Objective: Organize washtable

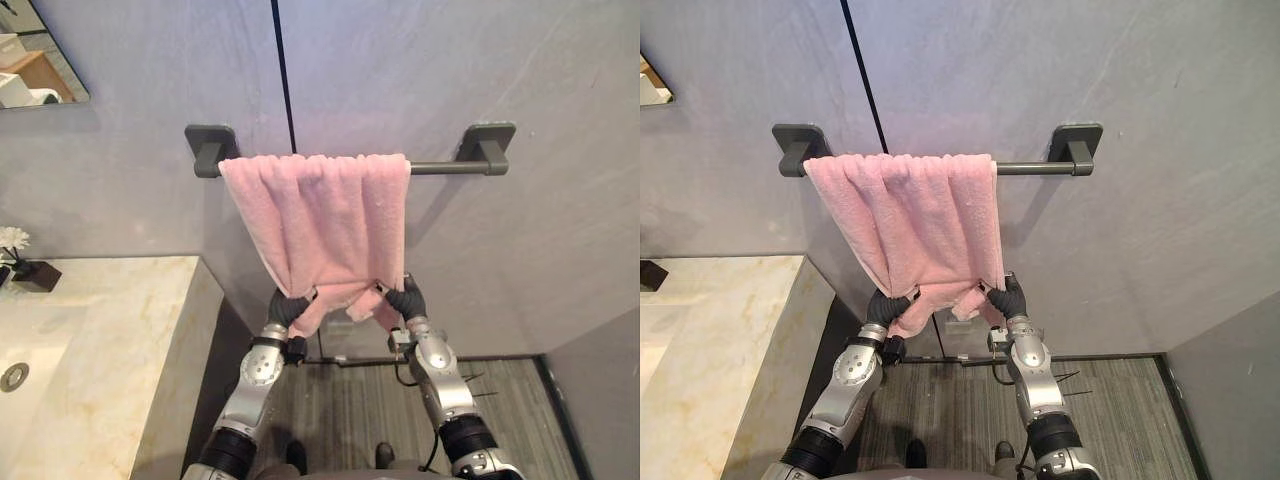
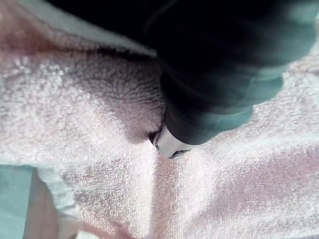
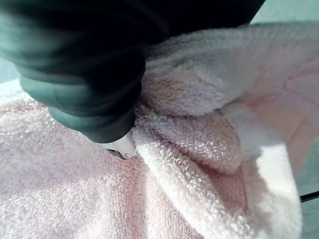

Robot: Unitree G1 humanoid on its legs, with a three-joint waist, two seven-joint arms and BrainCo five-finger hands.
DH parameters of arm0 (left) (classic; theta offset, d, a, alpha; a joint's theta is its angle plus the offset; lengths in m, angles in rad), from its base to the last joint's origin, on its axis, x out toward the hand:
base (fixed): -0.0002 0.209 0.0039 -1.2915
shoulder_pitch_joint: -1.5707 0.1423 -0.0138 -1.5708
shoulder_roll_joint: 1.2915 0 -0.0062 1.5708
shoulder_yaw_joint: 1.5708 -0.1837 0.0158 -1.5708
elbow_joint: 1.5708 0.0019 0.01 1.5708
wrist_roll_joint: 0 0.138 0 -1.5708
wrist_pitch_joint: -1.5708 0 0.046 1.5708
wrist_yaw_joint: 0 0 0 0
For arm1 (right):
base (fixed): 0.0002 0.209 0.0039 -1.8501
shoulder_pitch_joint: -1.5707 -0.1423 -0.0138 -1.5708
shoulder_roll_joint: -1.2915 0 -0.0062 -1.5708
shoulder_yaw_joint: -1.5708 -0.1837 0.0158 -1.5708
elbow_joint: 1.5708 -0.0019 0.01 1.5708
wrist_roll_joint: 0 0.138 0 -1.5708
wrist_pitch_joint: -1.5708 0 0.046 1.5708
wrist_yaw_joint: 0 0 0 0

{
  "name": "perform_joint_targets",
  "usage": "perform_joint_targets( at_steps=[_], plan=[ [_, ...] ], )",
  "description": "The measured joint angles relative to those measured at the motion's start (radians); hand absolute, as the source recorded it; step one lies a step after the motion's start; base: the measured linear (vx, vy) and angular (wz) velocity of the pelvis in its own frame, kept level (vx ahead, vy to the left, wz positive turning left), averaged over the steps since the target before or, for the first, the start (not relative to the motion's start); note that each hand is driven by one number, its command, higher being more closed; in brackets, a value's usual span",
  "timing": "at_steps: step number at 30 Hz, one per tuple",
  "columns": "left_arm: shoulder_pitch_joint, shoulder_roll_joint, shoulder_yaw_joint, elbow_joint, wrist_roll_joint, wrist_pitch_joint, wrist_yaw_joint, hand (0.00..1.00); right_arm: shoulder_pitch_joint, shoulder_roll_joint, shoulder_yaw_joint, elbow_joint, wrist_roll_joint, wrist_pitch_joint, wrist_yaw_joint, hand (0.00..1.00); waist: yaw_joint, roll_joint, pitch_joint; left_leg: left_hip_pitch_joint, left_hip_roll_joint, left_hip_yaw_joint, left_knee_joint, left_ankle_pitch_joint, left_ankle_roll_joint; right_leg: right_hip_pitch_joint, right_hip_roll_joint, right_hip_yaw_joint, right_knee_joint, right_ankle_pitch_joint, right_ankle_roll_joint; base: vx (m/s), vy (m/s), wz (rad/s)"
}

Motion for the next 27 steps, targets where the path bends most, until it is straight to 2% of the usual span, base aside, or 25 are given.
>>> perform_joint_targets(
  at_steps=[8,9,10,21,25,27],
  plan=[
    [-0.002,-0.016,0.005,0.037,-0.008,0.000,0.000,1.00,-0.065,0.023,-0.034,0.098,-0.001,-0.008,-0.011,1.00,-0.003,0.008,-0.005,-0.001,-0.001,-0.008,-0.001,0.000,0.000,0.004,-0.001,-0.008,-0.006,0.000,0.000,-0.01,-0.003,0.01],
    [-0.002,-0.017,0.008,0.038,-0.008,0.000,0.000,1.00,-0.067,0.024,-0.034,0.103,-0.001,-0.008,-0.011,0.00,-0.004,0.007,-0.005,-0.001,-0.001,-0.008,-0.001,0.000,0.000,0.004,-0.001,-0.008,-0.007,0.000,0.000,0.00,0.000,0.00],
    [-0.002,-0.018,0.017,0.044,-0.008,0.001,0.000,0.00,-0.073,0.030,-0.035,0.112,-0.001,-0.008,-0.011,0.00,-0.005,0.007,-0.005,-0.001,-0.001,-0.008,-0.001,0.000,0.000,0.007,-0.001,-0.009,-0.009,0.000,0.000,0.00,0.000,0.00],
    [0.005,-0.020,0.117,0.075,-0.019,0.005,0.009,0.00,-0.068,0.029,-0.088,0.125,-0.011,0.030,-0.072,0.00,-0.005,0.003,-0.004,0.007,0.000,0.000,-0.001,0.000,0.000,0.025,-0.001,-0.015,-0.024,0.001,-0.001,0.00,-0.002,0.01],
    [0.045,-0.018,0.177,0.074,-0.042,0.006,0.049,0.00,-0.022,0.027,-0.154,0.120,0.001,0.033,-0.104,0.00,0.001,0.000,-0.004,0.020,0.002,0.010,-0.001,-0.007,-0.002,0.035,-0.001,-0.008,-0.028,0.001,-0.001,-0.01,-0.011,-0.06],
    [0.074,-0.008,0.245,0.073,-0.065,0.008,0.078,0.00,0.008,-0.007,-0.207,0.117,0.003,0.047,-0.136,0.00,0.004,-0.005,-0.002,0.019,0.002,0.014,-0.001,-0.009,-0.002,0.034,-0.002,-0.006,-0.029,0.001,-0.001,-0.01,-0.006,-0.02]
  ],
)
